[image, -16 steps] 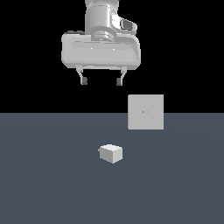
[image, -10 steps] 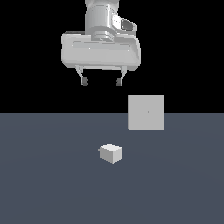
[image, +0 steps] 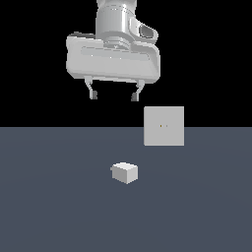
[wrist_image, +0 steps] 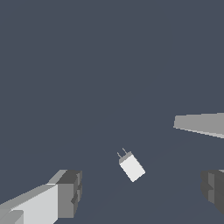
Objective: Plug the charger into the wall socket.
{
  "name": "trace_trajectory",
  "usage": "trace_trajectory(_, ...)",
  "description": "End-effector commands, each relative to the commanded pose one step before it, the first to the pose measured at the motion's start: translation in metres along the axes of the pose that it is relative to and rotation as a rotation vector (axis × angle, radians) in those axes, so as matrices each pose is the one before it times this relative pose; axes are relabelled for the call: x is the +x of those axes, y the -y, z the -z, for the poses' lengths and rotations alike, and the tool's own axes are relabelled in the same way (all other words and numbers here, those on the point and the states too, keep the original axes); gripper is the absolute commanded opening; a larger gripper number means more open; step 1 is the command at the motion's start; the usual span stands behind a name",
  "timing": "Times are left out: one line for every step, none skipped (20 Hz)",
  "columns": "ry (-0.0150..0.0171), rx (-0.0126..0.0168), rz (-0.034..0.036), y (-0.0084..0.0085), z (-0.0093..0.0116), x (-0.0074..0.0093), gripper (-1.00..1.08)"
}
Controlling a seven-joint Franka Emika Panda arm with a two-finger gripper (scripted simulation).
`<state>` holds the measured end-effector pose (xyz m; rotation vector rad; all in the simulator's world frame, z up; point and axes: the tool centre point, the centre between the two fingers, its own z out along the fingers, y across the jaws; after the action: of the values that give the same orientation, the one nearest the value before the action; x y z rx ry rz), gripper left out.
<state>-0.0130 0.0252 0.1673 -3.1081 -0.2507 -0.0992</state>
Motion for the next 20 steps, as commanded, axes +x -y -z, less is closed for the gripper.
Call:
trace_trajectory(-0.01693,0.00583,0.03431,-0.00036,-0.00485,-0.00438,1.00)
trace_trajectory(-0.00757,0.00272,0.01530,-0.00010,-0.00212,-0.00189,1.00)
trace_trajectory(-0.00787,0.00283,0.01590,-0.00011,-0.00220,-0.00196,1.00)
trace_trajectory(-0.00814,0.00293,0.01645,-0.00012,-0.00229,-0.00202,1.00)
trace_trajectory(-0.00837,0.00302,0.01692,-0.00013,-0.00235,-0.00207,1.00)
trace_trajectory(-0.00831,0.00301,0.01682,-0.00013,-0.00234,-0.00206,1.00)
trace_trajectory(-0.00812,0.00294,0.01642,-0.00013,-0.00229,-0.00201,1.00)
trace_trajectory(-0.00792,0.00289,0.01604,-0.00013,-0.00225,-0.00196,1.00)
trace_trajectory(-0.00775,0.00284,0.01570,-0.00012,-0.00220,-0.00191,1.00)
trace_trajectory(-0.00758,0.00279,0.01536,-0.00012,-0.00215,-0.00187,1.00)
trace_trajectory(-0.00742,0.00275,0.01503,-0.00013,-0.00212,-0.00182,1.00)
trace_trajectory(-0.00727,0.00272,0.01474,-0.00012,-0.00207,-0.00178,1.00)
trace_trajectory(-0.00713,0.00268,0.01446,-0.00011,-0.00204,-0.00174,1.00)
trace_trajectory(-0.00699,0.00266,0.01418,-0.00011,-0.00200,-0.00171,1.00)
trace_trajectory(-0.00687,0.00263,0.01392,-0.00011,-0.00197,-0.00167,1.00)
trace_trajectory(-0.00676,0.00261,0.01370,-0.00010,-0.00194,-0.00164,1.00)
trace_trajectory(-0.00665,0.00260,0.01348,-0.00010,-0.00191,-0.00161,1.00)
trace_trajectory(-0.00656,0.00259,0.01328,-0.00010,-0.00188,-0.00158,1.00)
trace_trajectory(-0.00648,0.00258,0.01310,-0.00009,-0.00186,-0.00155,1.00)
trace_trajectory(-0.00641,0.00258,0.01295,-0.00008,-0.00184,-0.00152,1.00)
